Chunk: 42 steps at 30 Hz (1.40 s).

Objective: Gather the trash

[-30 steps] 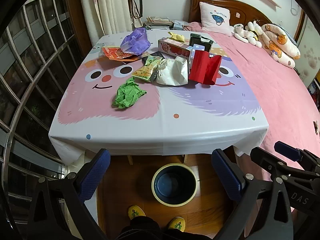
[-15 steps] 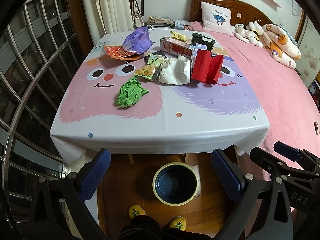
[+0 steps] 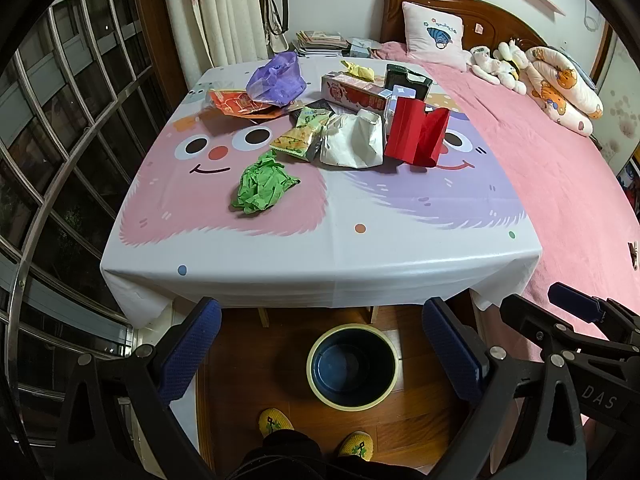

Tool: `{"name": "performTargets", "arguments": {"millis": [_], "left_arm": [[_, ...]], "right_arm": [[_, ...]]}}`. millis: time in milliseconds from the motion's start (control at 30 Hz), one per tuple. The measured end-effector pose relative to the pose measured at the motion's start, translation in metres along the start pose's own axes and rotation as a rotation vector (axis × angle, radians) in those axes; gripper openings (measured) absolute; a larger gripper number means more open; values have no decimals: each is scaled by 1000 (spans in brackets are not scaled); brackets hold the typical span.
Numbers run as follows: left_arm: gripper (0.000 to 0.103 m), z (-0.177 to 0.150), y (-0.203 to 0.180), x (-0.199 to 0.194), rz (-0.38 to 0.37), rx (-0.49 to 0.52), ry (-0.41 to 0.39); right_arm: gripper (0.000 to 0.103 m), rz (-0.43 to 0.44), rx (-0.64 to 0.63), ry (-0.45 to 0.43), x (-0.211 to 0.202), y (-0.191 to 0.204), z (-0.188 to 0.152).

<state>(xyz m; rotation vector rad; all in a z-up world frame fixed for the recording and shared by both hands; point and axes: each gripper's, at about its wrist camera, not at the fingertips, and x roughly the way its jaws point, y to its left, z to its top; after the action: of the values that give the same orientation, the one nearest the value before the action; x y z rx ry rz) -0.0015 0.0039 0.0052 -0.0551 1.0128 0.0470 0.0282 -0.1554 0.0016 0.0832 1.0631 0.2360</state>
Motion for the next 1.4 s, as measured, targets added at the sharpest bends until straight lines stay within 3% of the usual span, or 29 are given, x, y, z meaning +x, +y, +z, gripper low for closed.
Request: {"name": "performTargets", "arguments": {"millis": [1400], "left_arm": [[99,-10,12,-3,28,-11,0]], "right_arm": [[79,41,-10,-6,-7,2,-9]]}}
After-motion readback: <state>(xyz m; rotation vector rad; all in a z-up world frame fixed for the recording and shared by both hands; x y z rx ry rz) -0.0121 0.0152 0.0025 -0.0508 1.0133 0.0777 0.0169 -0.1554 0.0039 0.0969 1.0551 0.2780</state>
